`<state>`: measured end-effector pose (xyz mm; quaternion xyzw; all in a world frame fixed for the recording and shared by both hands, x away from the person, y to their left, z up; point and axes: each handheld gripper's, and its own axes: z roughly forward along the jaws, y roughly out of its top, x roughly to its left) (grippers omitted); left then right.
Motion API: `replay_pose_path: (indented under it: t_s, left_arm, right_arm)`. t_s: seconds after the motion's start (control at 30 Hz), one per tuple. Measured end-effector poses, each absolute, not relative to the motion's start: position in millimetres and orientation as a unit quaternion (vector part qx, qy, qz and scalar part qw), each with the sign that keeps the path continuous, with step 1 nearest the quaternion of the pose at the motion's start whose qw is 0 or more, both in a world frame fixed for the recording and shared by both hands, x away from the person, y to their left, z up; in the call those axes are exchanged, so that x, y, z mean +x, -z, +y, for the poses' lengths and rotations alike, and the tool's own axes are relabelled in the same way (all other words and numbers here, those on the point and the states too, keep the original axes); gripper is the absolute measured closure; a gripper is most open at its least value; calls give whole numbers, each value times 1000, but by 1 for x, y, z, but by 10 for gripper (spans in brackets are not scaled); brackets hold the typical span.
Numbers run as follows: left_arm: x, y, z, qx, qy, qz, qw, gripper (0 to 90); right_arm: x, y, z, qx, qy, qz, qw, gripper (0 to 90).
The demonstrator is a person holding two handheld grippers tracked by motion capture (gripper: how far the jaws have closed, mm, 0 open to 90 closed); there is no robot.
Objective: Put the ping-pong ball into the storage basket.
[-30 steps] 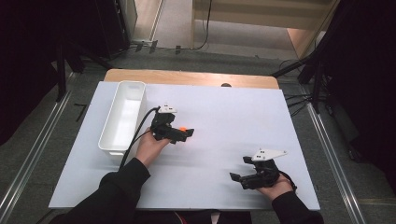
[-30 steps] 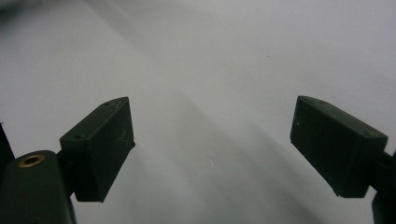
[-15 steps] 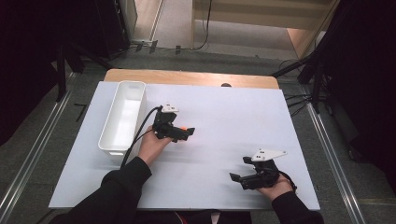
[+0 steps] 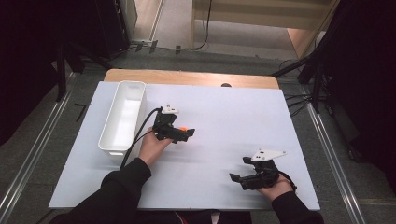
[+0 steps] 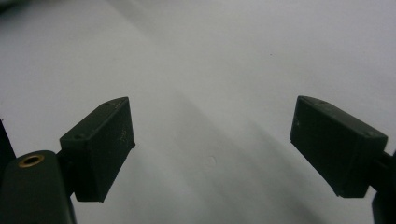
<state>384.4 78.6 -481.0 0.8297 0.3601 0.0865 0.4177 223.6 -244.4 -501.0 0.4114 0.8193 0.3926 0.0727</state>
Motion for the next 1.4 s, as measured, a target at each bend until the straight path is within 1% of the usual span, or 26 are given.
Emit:
replay_pose_path:
  t_s: [0.47, 0.97, 1.3, 1.4]
  left_arm:
    - [383, 488, 80, 829, -89, 363, 416, 0]
    - [378, 500, 78, 835, -79, 365, 403, 0]
    - [379, 508, 79, 843, -75, 369, 384, 0]
    - [379, 512, 79, 847, -84, 367, 376, 0]
  right_arm:
    - [224, 501, -244, 411, -393, 820, 72, 123]
    - [224, 502, -244, 410, -392, 820, 71, 123]
    - [224, 502, -243, 407, -392, 822, 72, 123]
    - [224, 502, -243, 407, -392, 822, 72, 123]
